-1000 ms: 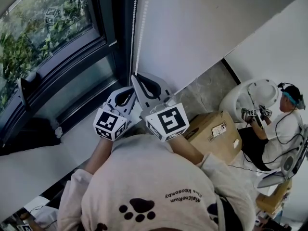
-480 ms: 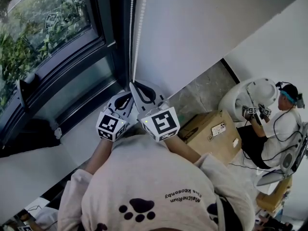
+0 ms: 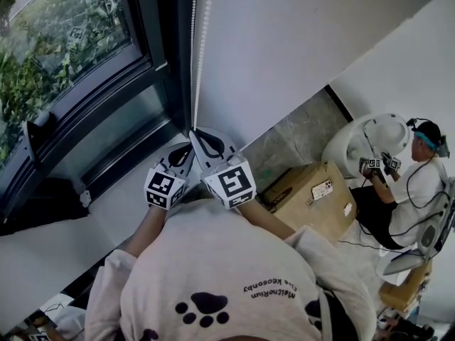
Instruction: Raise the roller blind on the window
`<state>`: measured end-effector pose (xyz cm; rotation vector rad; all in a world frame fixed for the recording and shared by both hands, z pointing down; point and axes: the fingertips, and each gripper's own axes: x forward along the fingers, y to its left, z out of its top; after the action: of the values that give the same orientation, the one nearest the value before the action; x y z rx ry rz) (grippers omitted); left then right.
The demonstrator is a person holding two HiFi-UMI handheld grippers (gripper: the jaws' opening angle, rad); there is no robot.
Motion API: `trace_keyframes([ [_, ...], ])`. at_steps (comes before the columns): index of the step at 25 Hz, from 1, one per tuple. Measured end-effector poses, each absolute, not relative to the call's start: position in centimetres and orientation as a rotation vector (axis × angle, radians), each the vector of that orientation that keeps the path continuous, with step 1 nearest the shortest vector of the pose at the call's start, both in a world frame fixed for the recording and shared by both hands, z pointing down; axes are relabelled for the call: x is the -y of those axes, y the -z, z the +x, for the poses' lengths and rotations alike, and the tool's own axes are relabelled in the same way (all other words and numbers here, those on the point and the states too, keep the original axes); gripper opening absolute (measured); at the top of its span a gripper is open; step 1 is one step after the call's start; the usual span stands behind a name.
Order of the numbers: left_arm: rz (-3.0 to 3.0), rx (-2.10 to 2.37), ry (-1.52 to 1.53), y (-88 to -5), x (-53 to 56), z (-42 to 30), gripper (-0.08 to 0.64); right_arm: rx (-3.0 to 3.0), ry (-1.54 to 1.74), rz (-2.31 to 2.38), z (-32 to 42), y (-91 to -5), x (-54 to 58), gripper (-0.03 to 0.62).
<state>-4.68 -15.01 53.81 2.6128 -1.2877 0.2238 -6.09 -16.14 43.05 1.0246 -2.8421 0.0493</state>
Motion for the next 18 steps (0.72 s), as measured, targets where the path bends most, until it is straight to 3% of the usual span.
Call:
trace_keyframes([
  [13, 2.567, 1.233, -0.164, -55.2, 14.1, -5.9, 0.009, 2.822, -0.079, 1.021, -5.7, -45.0, 16.4, 0.011],
  [16, 2.557, 1.245, -0.042, -52.7, 13.7, -7.0, 0.100, 2.823, -0.077, 1.025, -5.5, -44.9, 16.6, 0.011],
  [18, 2.571, 1.258, 0.032, -50.1, 13.7, -7.6, 0.100, 2.821, -0.078, 1.023, -5.6, -44.9, 16.6, 0.011],
])
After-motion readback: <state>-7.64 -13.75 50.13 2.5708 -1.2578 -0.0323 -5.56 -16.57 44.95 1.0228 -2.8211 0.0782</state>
